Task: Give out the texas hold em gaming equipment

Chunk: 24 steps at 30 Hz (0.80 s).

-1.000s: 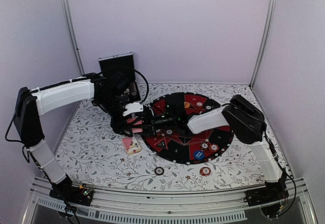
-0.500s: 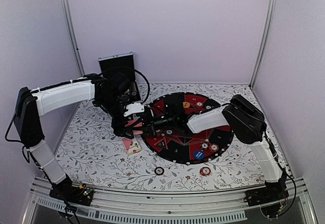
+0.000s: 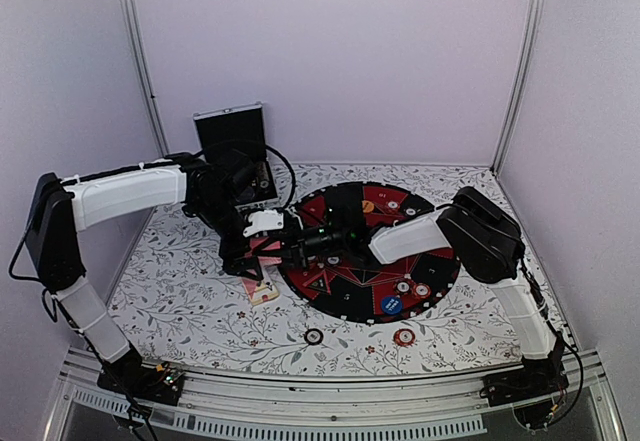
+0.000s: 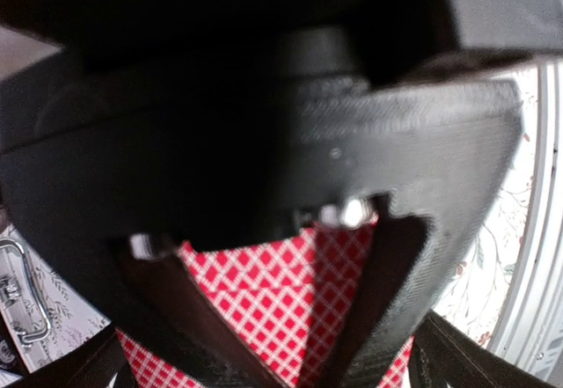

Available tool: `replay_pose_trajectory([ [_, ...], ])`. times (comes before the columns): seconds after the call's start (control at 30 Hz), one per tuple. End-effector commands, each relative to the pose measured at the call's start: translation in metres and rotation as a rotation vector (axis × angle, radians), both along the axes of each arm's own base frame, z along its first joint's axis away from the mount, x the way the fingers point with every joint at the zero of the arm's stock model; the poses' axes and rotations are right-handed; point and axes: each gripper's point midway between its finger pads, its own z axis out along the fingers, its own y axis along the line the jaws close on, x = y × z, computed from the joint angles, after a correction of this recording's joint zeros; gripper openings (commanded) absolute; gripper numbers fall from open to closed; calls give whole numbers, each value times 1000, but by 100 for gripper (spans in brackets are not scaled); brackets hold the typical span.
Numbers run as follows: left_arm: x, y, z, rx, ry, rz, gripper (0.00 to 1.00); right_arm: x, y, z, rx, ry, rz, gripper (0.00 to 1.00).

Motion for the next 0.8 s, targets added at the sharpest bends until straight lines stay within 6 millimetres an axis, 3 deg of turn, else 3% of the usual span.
replay_pose_trajectory([
  [0.0, -3, -3, 4, -15, -29, -26, 100, -10, 0, 30, 86, -46, 26, 2],
  [0.2, 3, -7, 11, -36, -61, -19, 97, -11, 0, 20, 62, -20, 26, 2],
  [0.37, 2, -5, 12, -31, -64, -35, 81, -10, -1, 7, 16, 7, 17, 3],
  [0.63, -6, -4, 17, -36, -53, -61, 62, -3, -1, -7, -63, -17, -5, 17],
  [0.77, -6, -5, 20, -36, -54, -62, 58, -1, -1, -15, -91, -13, -13, 26],
])
